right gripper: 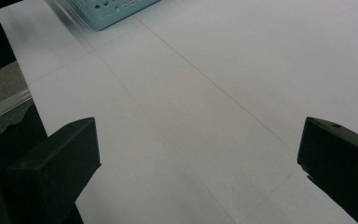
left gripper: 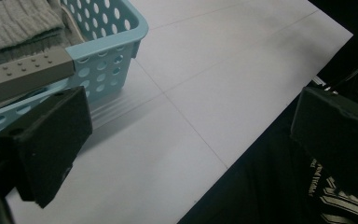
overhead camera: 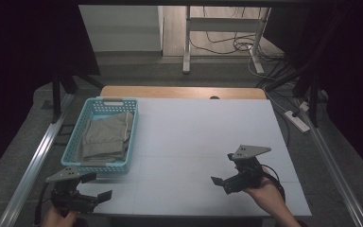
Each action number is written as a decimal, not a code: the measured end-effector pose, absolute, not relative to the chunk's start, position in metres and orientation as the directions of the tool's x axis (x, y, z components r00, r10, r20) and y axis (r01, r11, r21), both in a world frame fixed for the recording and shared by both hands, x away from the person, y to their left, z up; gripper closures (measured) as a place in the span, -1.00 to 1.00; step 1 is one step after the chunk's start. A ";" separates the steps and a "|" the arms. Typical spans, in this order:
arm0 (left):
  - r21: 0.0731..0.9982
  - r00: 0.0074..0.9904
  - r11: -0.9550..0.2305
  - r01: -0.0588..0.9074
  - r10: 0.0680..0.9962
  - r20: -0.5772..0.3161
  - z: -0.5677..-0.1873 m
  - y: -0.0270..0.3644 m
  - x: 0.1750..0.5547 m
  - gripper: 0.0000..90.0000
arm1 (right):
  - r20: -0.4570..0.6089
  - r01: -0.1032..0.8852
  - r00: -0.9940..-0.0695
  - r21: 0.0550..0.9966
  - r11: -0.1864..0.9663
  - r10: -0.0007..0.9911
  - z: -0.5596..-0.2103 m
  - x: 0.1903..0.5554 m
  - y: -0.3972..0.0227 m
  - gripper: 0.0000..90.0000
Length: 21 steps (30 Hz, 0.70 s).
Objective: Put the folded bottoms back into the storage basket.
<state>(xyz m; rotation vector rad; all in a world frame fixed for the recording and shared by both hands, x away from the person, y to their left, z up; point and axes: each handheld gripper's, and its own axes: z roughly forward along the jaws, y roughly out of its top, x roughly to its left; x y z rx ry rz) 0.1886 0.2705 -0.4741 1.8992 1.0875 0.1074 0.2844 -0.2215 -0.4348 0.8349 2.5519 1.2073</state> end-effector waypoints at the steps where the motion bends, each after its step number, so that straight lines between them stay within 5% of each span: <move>1: 0.744 0.607 -0.192 0.640 0.720 -0.336 -0.474 0.270 0.189 -1.00 | 0.063 0.411 -0.818 0.760 0.503 0.572 -0.435 0.283 -0.224 -1.00; 21: 0.740 0.603 -0.198 0.643 0.726 -0.330 -0.474 0.269 0.189 -1.00 | 0.087 0.491 -0.728 0.759 0.428 0.680 -0.444 0.261 -0.280 -1.00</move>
